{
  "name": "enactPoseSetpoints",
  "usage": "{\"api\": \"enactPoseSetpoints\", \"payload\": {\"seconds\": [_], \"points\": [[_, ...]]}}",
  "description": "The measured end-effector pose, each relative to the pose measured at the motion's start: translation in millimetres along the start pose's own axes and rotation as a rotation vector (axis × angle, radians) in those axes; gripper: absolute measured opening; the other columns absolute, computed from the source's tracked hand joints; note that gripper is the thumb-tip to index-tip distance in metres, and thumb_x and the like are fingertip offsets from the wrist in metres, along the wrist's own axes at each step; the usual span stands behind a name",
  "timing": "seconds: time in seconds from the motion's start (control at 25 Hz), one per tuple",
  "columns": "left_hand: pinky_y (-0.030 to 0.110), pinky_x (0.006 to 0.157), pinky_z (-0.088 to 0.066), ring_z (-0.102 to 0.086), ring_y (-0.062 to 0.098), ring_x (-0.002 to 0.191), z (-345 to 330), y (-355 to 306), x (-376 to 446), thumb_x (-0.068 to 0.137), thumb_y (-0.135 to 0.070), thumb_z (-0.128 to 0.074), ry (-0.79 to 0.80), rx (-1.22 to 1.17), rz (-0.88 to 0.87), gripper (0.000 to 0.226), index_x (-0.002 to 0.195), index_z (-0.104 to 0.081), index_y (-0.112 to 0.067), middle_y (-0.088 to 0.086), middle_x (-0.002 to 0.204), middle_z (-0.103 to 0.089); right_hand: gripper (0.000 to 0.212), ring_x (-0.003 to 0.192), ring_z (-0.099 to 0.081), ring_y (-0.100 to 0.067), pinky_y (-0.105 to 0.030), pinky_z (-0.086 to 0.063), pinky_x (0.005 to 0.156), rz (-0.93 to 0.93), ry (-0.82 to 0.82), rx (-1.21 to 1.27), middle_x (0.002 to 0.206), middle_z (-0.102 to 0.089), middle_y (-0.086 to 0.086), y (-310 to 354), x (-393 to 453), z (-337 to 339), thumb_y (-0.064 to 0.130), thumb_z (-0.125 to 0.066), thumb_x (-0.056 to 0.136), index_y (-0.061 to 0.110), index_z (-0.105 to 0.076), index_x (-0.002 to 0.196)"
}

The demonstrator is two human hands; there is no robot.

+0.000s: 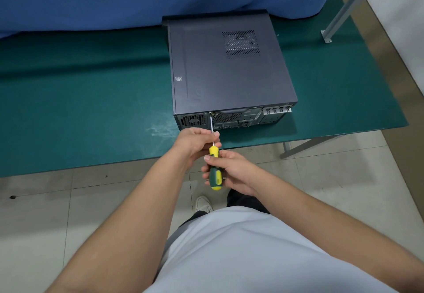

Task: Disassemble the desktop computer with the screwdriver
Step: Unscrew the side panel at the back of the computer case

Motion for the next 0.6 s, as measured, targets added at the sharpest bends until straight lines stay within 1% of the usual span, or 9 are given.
{"api": "enactPoseSetpoints", "payload": {"seconds": [0.08, 0.12, 0.2, 0.24, 0.28, 0.36, 0.4, 0.48, 0.6], "points": [[0.03, 0.066, -0.062, -0.078, 0.023, 0.084, -3.5, 0.8, -0.5, 0.097, -0.005, -0.068, 0.071, -0.038, 0.021, 0.011, 0.106, -0.065, 0.001, 0.017, 0.096, -0.078, 0.011, 0.087, -0.071, -0.025, -0.048, -0.054, 0.096, -0.035, 0.056, 0.075, 0.096, -0.072, -0.01, -3.6, -2.0, -1.8, 0.019, -0.067, 0.098, 0.013, -0.066, 0.107], [0.031, 0.066, -0.062, -0.078, 0.023, 0.089, -5.8, 1.1, -0.8, 0.1, -0.005, -0.062, 0.1, -0.043, 0.029, 0.011, 0.11, -0.064, 0.0, 0.016, 0.1, -0.078, 0.014, 0.088, -0.07, -0.026, -0.047, -0.054, 0.095, -0.057, 0.085, 0.117, 0.097, -0.071, -0.01, -6.1, -3.1, -3.0, 0.019, -0.065, 0.099, 0.011, -0.065, 0.111], [0.032, 0.061, -0.061, -0.078, 0.021, 0.094, -11.0, 1.8, -2.0, 0.106, -0.006, -0.052, 0.146, -0.027, 0.034, 0.015, 0.117, -0.06, -0.002, 0.013, 0.105, -0.079, 0.022, 0.086, -0.069, -0.025, -0.042, -0.057, 0.089, -0.1, 0.135, 0.222, 0.098, -0.07, -0.01, -9.4, -4.3, -5.9, 0.018, -0.059, 0.1, 0.005, -0.064, 0.117], [0.032, 0.058, -0.06, -0.078, 0.021, 0.096, -13.3, 1.9, -2.9, 0.107, -0.007, -0.048, 0.163, -0.021, 0.037, 0.016, 0.119, -0.059, -0.003, 0.012, 0.106, -0.079, 0.023, 0.084, -0.069, -0.025, -0.04, -0.059, 0.085, -0.113, 0.147, 0.267, 0.098, -0.071, -0.011, -9.7, -5.0, -7.0, 0.017, -0.057, 0.1, 0.003, -0.064, 0.116], [0.032, 0.058, -0.058, -0.077, 0.021, 0.096, -15.0, 1.9, -3.2, 0.108, -0.007, -0.045, 0.177, -0.024, 0.04, 0.017, 0.12, -0.058, -0.004, 0.012, 0.106, -0.078, 0.023, 0.083, -0.07, -0.025, -0.039, -0.06, 0.083, -0.11, 0.147, 0.283, 0.098, -0.071, -0.012, -9.0, -5.2, -6.4, 0.016, -0.056, 0.1, 0.002, -0.065, 0.115], [0.037, 0.069, -0.058, -0.077, 0.024, 0.098, -16.7, 1.2, -1.8, 0.108, -0.008, -0.044, 0.174, -0.061, 0.044, 0.021, 0.123, -0.058, -0.003, 0.015, 0.107, -0.078, 0.02, 0.081, -0.07, -0.024, -0.038, -0.06, 0.08, -0.056, 0.106, 0.219, 0.098, -0.072, -0.013, -5.0, -3.6, 0.1, 0.014, -0.059, 0.099, 0.002, -0.066, 0.113], [0.038, 0.075, -0.059, -0.077, 0.025, 0.097, -16.3, -1.3, -0.1, 0.107, -0.01, -0.046, 0.146, -0.085, 0.04, 0.022, 0.123, -0.059, -0.003, 0.015, 0.106, -0.078, 0.017, 0.08, -0.07, -0.023, -0.038, -0.06, 0.079, -0.026, 0.081, 0.177, 0.098, -0.072, -0.014, -2.9, -3.0, 3.3, 0.013, -0.062, 0.099, 0.003, -0.067, 0.112], [0.036, 0.08, -0.061, -0.078, 0.023, 0.094, -11.5, -10.3, 8.7, 0.106, -0.017, -0.053, 0.027, -0.134, 0.015, 0.021, 0.121, -0.062, -0.006, 0.012, 0.103, -0.079, 0.013, 0.077, -0.069, -0.021, -0.037, -0.06, 0.077, -0.005, 0.035, 0.118, 0.097, -0.073, -0.013, -2.4, -0.9, 7.3, 0.013, -0.065, 0.099, 0.005, -0.064, 0.11], [0.035, 0.083, -0.062, -0.078, 0.021, 0.086, -5.7, -22.2, 20.1, 0.101, -0.019, -0.065, -0.173, -0.21, -0.013, 0.012, 0.105, -0.067, -0.007, 0.009, 0.095, -0.079, 0.008, 0.066, -0.063, -0.016, -0.032, -0.056, 0.066, -0.017, -0.021, 0.091, 0.083, -0.07, -0.008, -3.9, 0.6, 7.4, 0.012, -0.066, 0.099, 0.011, -0.059, 0.101]]}}
Point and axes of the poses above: each hand's wrist, its own x-axis towards the middle knuckle, its own z-axis out of the back of the hand, y = z × x, the point moved 10 cm from there along x, towards the middle knuckle
